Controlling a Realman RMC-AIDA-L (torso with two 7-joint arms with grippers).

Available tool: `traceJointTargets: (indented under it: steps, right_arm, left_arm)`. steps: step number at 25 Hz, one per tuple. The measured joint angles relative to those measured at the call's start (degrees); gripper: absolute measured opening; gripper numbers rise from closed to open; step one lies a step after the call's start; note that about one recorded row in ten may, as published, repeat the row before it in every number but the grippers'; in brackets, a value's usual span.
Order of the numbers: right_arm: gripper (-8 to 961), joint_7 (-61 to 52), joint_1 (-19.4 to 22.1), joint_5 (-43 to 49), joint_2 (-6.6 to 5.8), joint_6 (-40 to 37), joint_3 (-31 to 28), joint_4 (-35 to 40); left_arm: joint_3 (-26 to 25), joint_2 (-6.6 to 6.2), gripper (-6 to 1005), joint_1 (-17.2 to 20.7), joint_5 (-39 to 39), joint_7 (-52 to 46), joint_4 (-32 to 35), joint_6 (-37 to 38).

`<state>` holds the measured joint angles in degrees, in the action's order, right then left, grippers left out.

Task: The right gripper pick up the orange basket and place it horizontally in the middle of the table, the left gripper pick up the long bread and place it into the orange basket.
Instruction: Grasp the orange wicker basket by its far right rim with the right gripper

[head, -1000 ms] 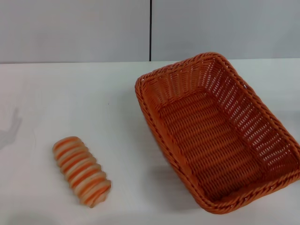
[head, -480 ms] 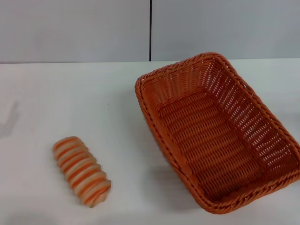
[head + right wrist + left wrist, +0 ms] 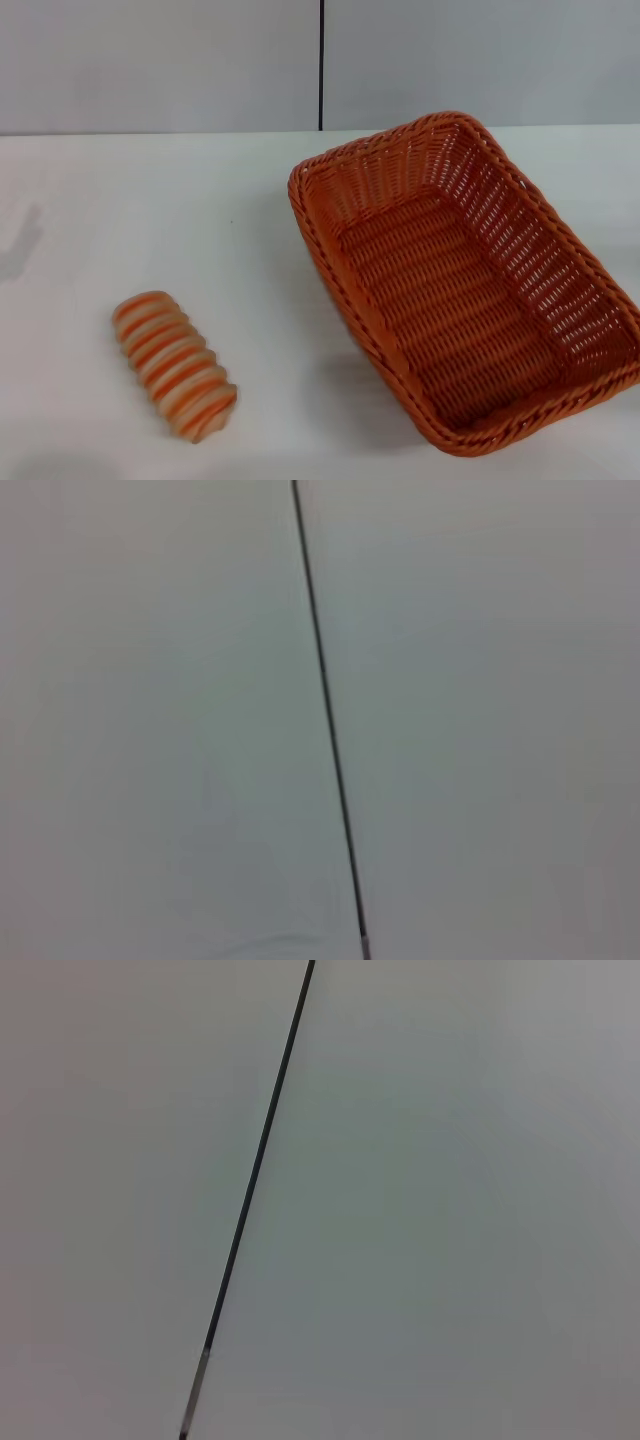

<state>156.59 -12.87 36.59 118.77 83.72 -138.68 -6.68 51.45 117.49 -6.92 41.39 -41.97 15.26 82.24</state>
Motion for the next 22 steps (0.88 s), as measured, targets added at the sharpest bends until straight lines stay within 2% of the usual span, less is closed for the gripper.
traceJointTargets:
  steps: [1,2,4,5,6,7,8,9,10,11,12,15,16,17,19,20,21,22]
  right_arm:
    - [506,0.0,0.0,0.0,0.0,0.0,0.0,0.0]
    - [505,-4.6,2.41,1.26,-0.1,-0.62,1.3,-4.51]
    - [504,-7.86,3.63,2.45,-0.12,-1.44,1.69,-7.29]
    - [503,-14.11,5.86,5.8,-0.16,-3.3,2.08,-12.93]
    - [503,-14.11,5.86,5.8,-0.16,-3.3,2.08,-12.93]
    - [502,-19.89,7.84,10.77,0.04,-5.37,2.15,-19.36]
    - [502,-22.37,8.4,13.16,0.09,-6.33,2.17,-21.91]
    - [501,-29.18,9.06,19.53,0.06,-8.06,1.94,-27.0]
    - [500,-29.18,9.06,19.53,0.06,-8.06,1.94,-27.0]
    - [500,-37.29,9.17,26.05,-0.16,-9.07,1.17,-32.03]
    - [499,-37.29,9.17,26.05,-0.16,-9.07,1.17,-32.03]
    - [497,-48.05,9.11,36.8,-0.13,-9.87,-0.38,-40.29]
    - [496,-48.05,9.11,36.8,-0.13,-9.87,-0.38,-40.29]
    - [496,-54.0,8.85,41.57,-0.01,-9.95,-1.38,-44.97]
    - [495,-57.43,8.68,43.53,-0.05,-9.86,-1.71,-46.92]
    - [494,-65.23,8.39,47.24,-0.64,-9.52,-1.82,-50.91]
    - [493,-65.23,8.39,47.24,-0.64,-9.52,-1.82,-50.91]
    - [493,-73.71,7.9,51.82,-1.26,-9.35,-1.82,-55.86]
  left_arm:
    - [0.0,0.0,796,0.0,0.0,0.0,0.0,0.0]
    - [0.01,0.09,795,-0.21,0.01,0.09,0.08,-0.59]
    - [0.03,0.22,795,-0.78,0.0,0.72,0.14,-1.99]
    - [0.02,0.32,794,-1.69,0.0,1.84,0.01,-3.49]
    - [0.02,0.32,794,-1.69,0.0,1.84,0.01,-3.49]
    - [0.07,0.4,794,-2.81,0.0,2.69,-0.2,-4.98]
    - [0.15,0.43,793,-3.39,0.0,2.83,-0.25,-5.81]
    - [0.35,0.45,793,-4.39,0.01,2.87,-0.29,-7.34]
    - [0.35,0.45,793,-4.39,0.01,2.87,-0.29,-7.34]
    - [0.5,0.47,792,-5.5,0.0,2.88,-0.33,-9.07]
    - [0.5,0.47,792,-5.5,0.0,2.88,-0.33,-9.07]
    - [0.64,0.6,791,-6.78,0.0,3.62,-0.41,-11.37]
    - [0.64,0.6,791,-6.78,0.0,3.62,-0.41,-11.37]
    - [0.69,0.68,790,-7.14,0.0,4.17,-0.5,-11.85]
    - [0.92,0.83,790,-7.83,0.01,5.54,-0.86,-12.46]
    - [1.52,0.88,789,-8.23,0.0,6.81,-1.09,-12.59]
    - [1.52,0.88,789,-8.23,0.0,6.81,-1.09,-12.59]
    - [1.84,0.91,789,-8.35,0.0,7.28,-1.15,-12.63]
